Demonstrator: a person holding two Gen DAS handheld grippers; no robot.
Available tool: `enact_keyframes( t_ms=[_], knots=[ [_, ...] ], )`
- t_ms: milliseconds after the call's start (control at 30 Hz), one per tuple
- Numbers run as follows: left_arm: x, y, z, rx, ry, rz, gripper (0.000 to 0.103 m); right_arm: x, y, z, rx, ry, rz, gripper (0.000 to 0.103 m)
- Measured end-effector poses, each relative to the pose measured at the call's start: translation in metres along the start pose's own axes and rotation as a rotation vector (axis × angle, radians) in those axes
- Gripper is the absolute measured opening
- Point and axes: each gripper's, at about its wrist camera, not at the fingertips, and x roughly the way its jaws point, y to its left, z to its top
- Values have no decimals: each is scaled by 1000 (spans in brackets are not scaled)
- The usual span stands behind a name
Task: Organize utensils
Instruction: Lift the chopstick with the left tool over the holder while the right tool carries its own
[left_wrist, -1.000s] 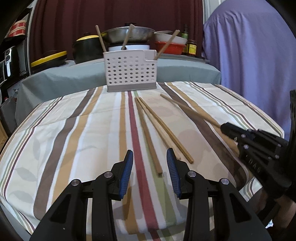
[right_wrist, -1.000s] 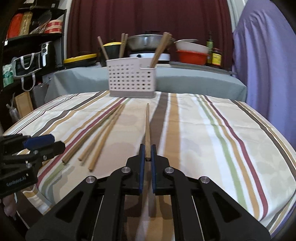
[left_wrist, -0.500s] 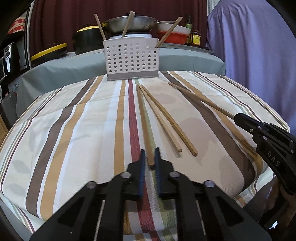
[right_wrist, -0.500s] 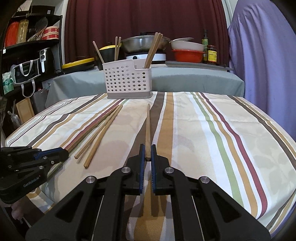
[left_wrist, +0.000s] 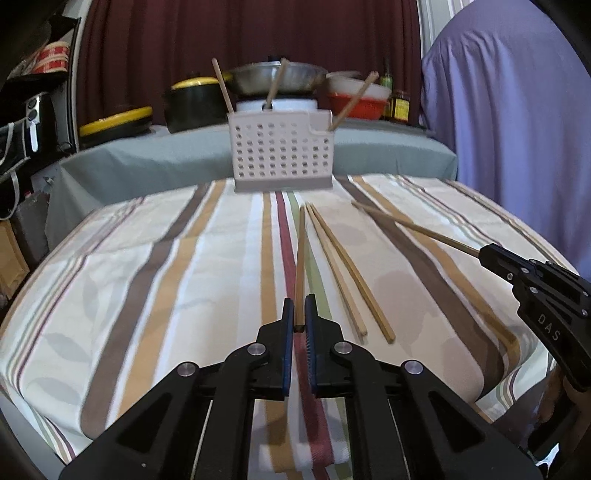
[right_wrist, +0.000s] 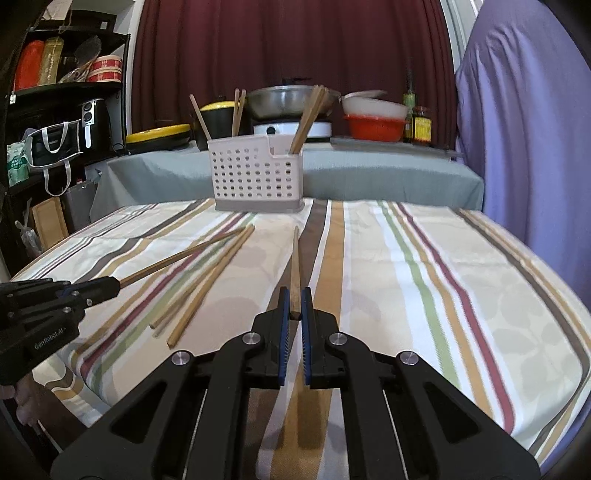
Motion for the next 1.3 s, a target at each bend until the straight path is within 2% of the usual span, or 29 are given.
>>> enact_keyframes(
  t_ms=[333,800,1300],
  knots=[
    [-33,9,26,18,-145,29,7,-23,8,31,-36,-91,2,6],
    [-74,31,68,-43,-273,36,7,-53,9,77,-48,-207,12,6],
    [-94,56,104,-125,-294,37,7,-61,10,114,-54,-243,32,7]
  ],
)
